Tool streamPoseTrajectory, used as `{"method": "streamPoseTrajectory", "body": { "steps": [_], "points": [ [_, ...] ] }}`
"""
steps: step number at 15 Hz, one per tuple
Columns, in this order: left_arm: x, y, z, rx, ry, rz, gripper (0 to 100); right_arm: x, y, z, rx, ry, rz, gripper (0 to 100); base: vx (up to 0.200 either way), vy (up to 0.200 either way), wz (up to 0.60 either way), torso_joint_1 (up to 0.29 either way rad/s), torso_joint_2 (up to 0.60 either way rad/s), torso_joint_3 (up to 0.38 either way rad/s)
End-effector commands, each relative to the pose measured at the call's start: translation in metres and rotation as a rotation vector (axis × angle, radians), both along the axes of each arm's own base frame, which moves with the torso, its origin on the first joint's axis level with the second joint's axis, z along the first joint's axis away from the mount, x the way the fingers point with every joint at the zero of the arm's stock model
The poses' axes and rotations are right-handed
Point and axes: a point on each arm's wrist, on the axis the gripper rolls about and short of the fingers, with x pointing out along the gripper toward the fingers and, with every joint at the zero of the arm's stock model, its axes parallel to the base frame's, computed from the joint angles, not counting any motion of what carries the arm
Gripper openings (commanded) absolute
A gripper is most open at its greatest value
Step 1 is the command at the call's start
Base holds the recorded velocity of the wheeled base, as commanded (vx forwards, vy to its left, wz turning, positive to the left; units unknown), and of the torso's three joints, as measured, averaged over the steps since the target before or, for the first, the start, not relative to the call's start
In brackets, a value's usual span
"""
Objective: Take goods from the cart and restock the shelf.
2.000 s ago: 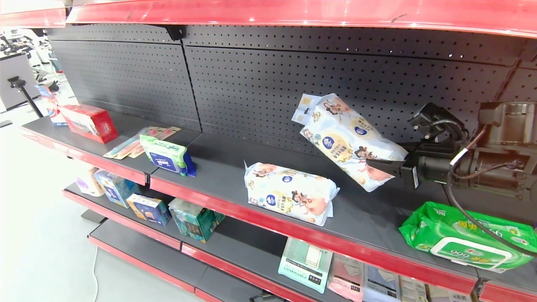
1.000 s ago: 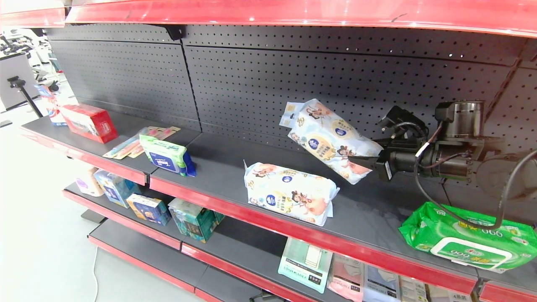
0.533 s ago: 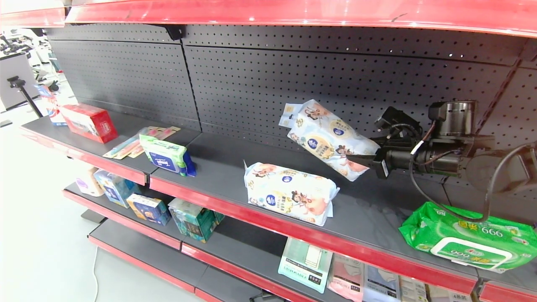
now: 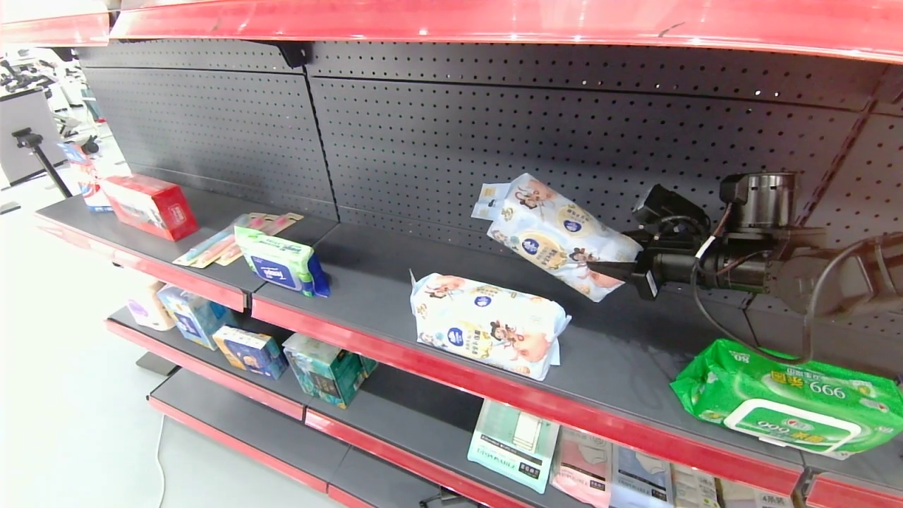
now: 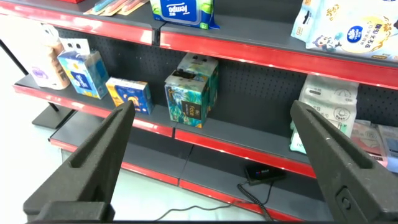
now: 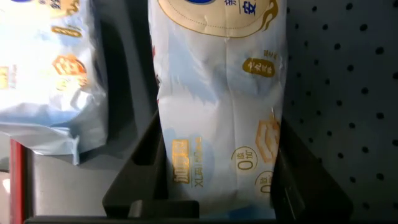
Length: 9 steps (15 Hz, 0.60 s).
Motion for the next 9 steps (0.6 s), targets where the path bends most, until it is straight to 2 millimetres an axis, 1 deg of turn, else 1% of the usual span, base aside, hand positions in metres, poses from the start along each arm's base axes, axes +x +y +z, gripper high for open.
{"method": "streamPoseTrajectory", "body": {
  "steps": [1,6,9],
  "points": [
    [0.000,0.000,0.000,0.000,0.001,0.002,100,0.003,-0.002,-0.003,-0.008,-0.001,0.002,0,0.000,0.000,0.00,0.000,0.00,0.000],
    [0.000,0.000,0.000,0.000,0.001,0.002,100,0.008,0.002,-0.012,-0.048,-0.008,0.024,0,0.000,0.000,0.00,0.000,0.00,0.000],
    [0.000,0.000,0.000,0.000,0.001,0.002,100,0.011,0.008,-0.014,-0.047,-0.008,0.043,0,0.000,0.000,0.00,0.000,0.00,0.000]
  ]
}}
